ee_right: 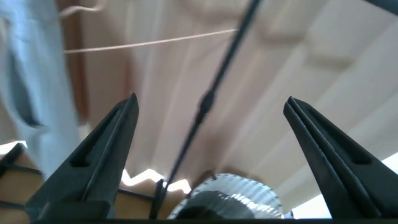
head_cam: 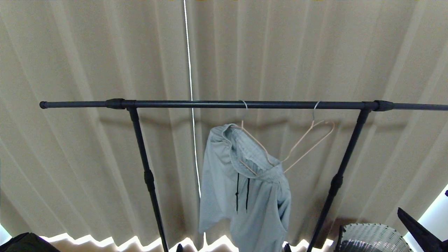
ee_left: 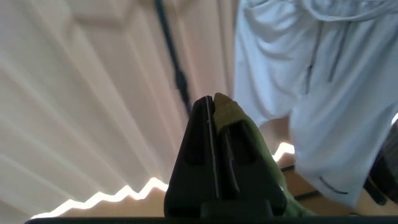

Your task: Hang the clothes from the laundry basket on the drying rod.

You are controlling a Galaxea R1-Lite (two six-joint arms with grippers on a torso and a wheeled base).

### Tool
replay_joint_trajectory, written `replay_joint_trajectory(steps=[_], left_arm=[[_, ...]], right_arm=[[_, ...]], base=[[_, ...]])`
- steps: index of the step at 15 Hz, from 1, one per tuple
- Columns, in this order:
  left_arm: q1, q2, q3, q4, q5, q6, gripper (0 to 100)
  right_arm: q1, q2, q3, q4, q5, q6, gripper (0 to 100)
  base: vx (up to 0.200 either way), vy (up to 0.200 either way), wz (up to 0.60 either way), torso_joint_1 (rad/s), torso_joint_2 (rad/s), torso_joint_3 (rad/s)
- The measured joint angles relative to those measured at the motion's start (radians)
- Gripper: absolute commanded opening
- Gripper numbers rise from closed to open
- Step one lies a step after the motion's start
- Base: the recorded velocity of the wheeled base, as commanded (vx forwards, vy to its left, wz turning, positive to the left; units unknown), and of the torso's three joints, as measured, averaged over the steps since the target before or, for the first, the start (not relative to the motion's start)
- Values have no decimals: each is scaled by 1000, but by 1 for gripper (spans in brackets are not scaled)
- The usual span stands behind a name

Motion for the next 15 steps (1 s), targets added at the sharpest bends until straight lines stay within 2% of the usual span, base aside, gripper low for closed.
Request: replay_joint_trajectory(steps=[8,14,15], left_arm=[[1,-1,0,1,0,-2,0],[2,3,1,3,0,-4,0],[1,3,1,4,0,-4,0]], right_arm=[[0,0,0,0,0,0,100],[0,0,0,0,0,0,100],[0,0,2,-1,0,0,100]], base=[[0,0,0,0,0,0],[200,0,0,3,-2,2],[0,0,0,0,0,0]])
